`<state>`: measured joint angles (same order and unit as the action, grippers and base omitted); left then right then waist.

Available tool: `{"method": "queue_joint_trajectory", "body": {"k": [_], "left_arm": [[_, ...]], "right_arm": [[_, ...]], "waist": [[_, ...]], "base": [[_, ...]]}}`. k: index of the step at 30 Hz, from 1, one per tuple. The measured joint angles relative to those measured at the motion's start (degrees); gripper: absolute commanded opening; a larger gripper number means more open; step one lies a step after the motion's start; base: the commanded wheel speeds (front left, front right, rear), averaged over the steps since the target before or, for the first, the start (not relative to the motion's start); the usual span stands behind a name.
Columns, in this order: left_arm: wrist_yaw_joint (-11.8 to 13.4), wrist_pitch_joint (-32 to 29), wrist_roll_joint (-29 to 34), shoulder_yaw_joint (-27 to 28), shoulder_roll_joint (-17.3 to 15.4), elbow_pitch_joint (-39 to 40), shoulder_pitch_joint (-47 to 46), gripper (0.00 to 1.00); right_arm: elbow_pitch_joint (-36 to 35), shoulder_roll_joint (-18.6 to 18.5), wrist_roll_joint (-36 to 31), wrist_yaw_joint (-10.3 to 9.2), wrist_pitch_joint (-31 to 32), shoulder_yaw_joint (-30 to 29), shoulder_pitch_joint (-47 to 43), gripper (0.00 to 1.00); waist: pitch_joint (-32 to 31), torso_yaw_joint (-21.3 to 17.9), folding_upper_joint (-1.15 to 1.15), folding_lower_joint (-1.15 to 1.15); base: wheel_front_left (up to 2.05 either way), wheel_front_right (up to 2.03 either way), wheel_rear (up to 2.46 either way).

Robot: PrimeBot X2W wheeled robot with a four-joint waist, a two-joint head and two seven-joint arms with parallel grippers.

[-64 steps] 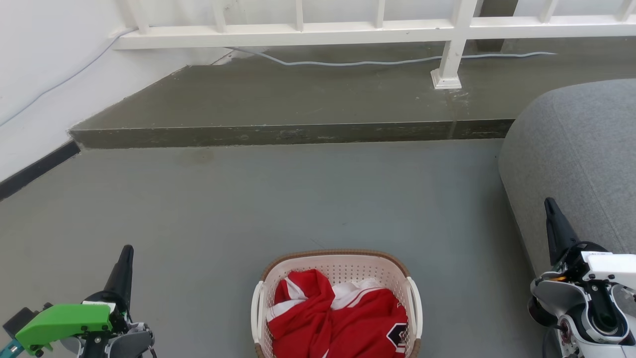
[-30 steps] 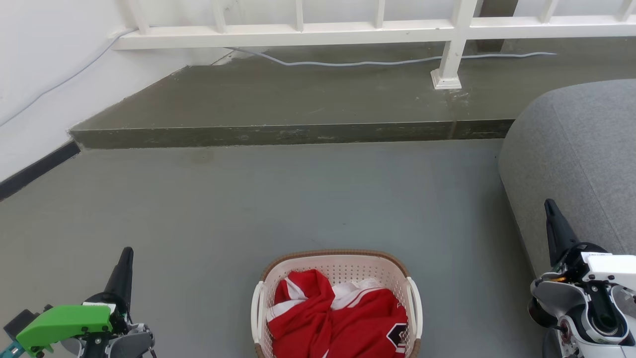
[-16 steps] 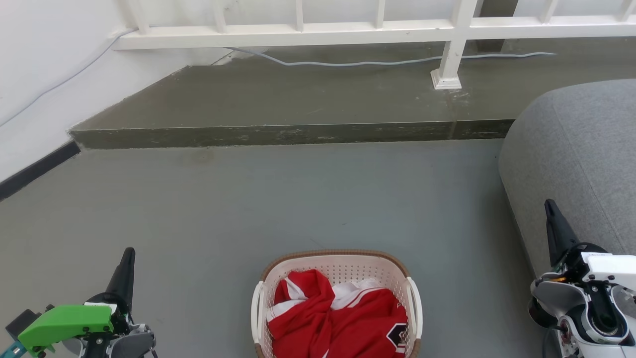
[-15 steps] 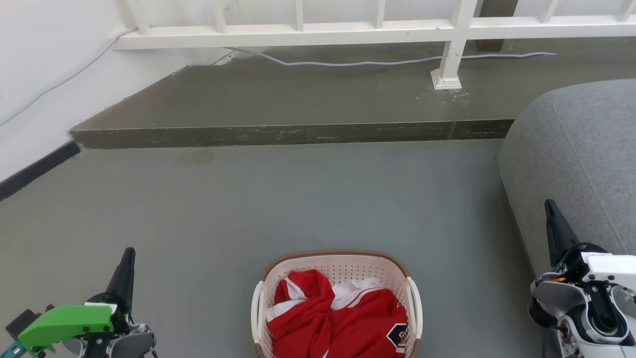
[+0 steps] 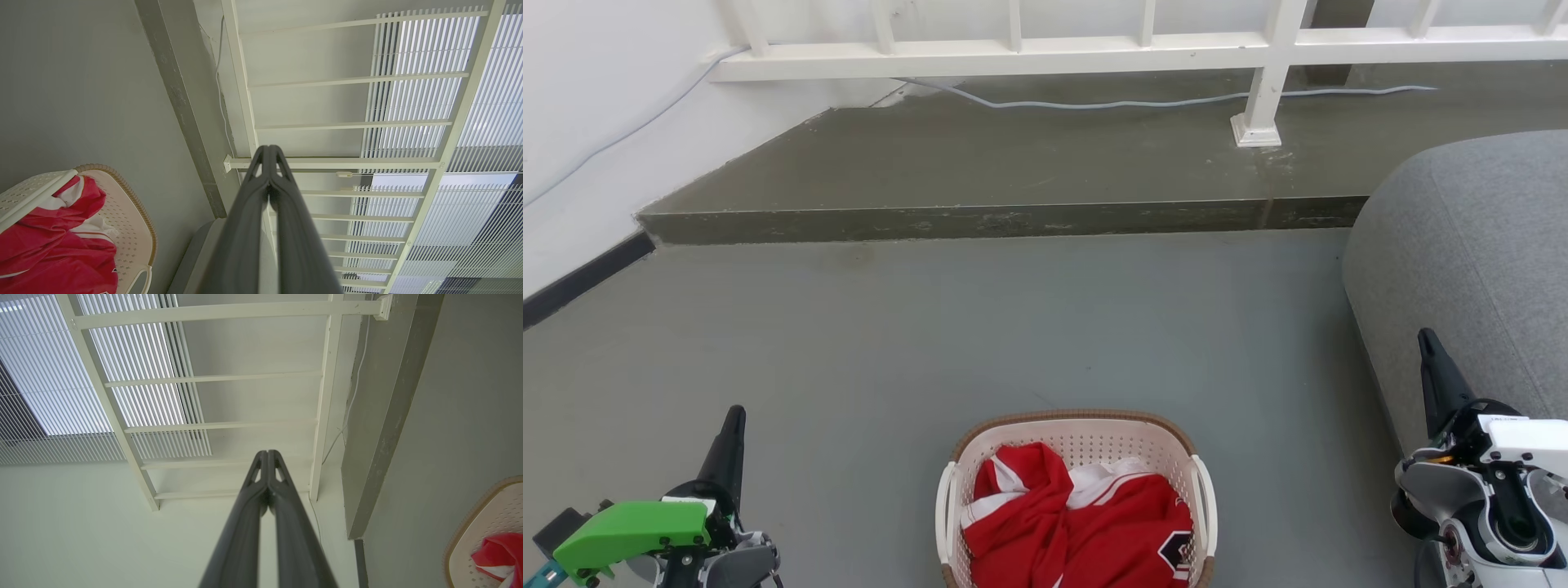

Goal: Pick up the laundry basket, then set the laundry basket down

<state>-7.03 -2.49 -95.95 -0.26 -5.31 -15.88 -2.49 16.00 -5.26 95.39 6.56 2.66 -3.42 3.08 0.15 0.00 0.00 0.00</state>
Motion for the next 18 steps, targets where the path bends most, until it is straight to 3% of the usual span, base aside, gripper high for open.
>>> {"method": "queue_joint_trajectory", "body": {"k": [18], "left_arm": [[-0.01,-0.07,0.00,0.09,0.16,-0.05,-0.03,0.00]], "right_arm": [[0.10,0.03,-0.01,0.09,0.18,-0.05,0.01,0.00]], "waist": [[0.00,0.00,0.00,0.00]], "base": [[0.00,0.00,0.00]]}}
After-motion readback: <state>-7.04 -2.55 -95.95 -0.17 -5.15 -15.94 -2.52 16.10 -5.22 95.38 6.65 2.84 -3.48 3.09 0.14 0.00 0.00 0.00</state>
